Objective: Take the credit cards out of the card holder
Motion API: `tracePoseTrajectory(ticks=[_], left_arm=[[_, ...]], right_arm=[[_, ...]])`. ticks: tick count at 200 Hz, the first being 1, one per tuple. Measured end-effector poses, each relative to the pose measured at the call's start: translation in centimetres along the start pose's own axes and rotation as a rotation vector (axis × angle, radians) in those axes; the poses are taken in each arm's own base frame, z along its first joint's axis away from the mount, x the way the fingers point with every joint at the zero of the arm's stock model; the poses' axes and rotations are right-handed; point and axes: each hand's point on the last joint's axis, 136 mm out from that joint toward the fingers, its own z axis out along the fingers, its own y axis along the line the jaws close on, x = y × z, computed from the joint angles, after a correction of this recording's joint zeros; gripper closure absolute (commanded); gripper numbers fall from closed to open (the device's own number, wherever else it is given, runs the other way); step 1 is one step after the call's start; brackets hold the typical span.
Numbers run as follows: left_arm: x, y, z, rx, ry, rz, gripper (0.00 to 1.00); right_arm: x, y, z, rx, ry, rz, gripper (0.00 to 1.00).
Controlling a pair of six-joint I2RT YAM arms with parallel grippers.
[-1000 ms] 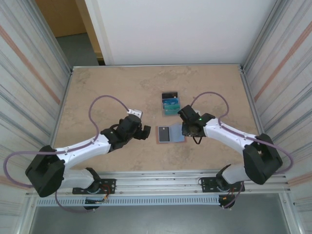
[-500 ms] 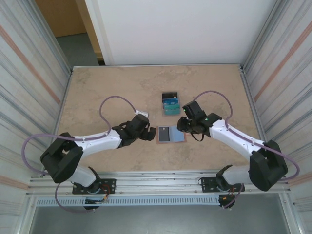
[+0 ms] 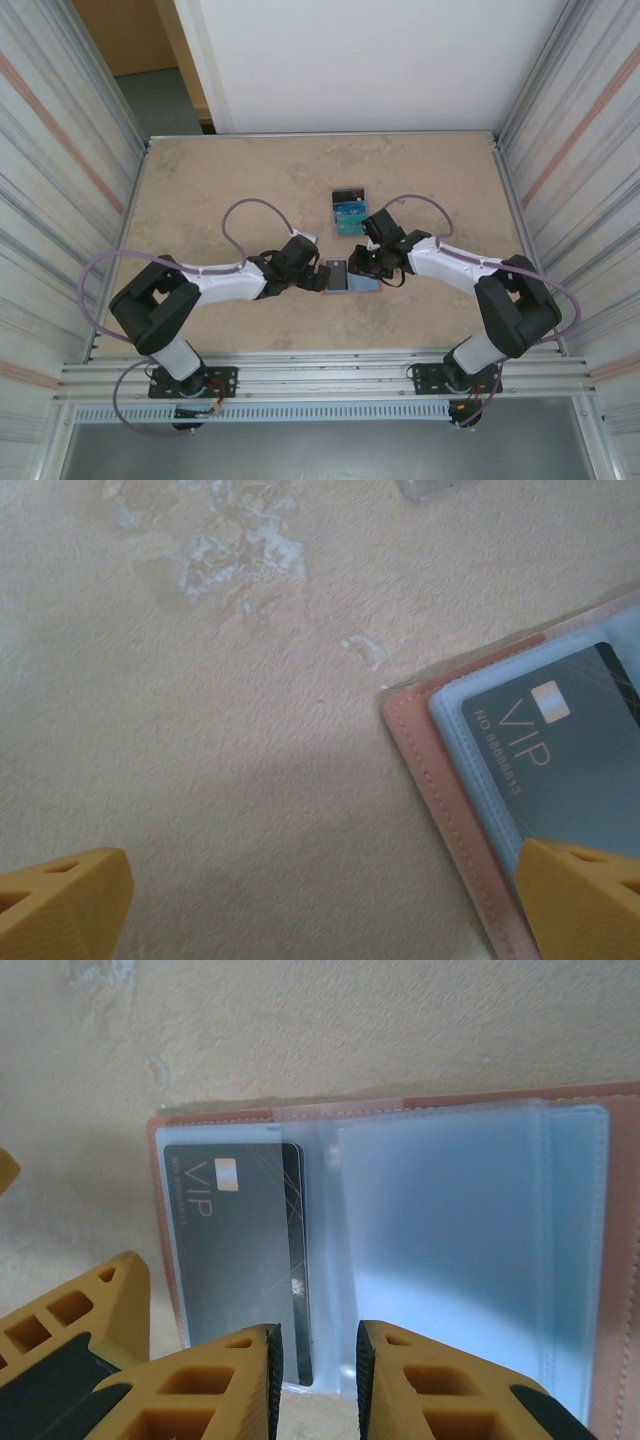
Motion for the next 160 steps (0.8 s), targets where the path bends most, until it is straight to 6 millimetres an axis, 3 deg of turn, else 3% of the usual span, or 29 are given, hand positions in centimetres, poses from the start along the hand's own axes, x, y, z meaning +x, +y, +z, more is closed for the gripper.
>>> tracePoseTrajectory(ticks=[106, 160], left_arm=[[0.1, -0.7, 1.6, -0.003, 0.019, 0.01, 0.01], [-0.2, -0.8, 1.8, -0.004, 0.019, 0.01, 0.02]], right_arm=[[-0.2, 0.9, 0.7, -0.06, 0.016, 0.003, 0.76], [-0.2, 0.3, 1.5, -0.054, 0.026, 0.014, 0.78]])
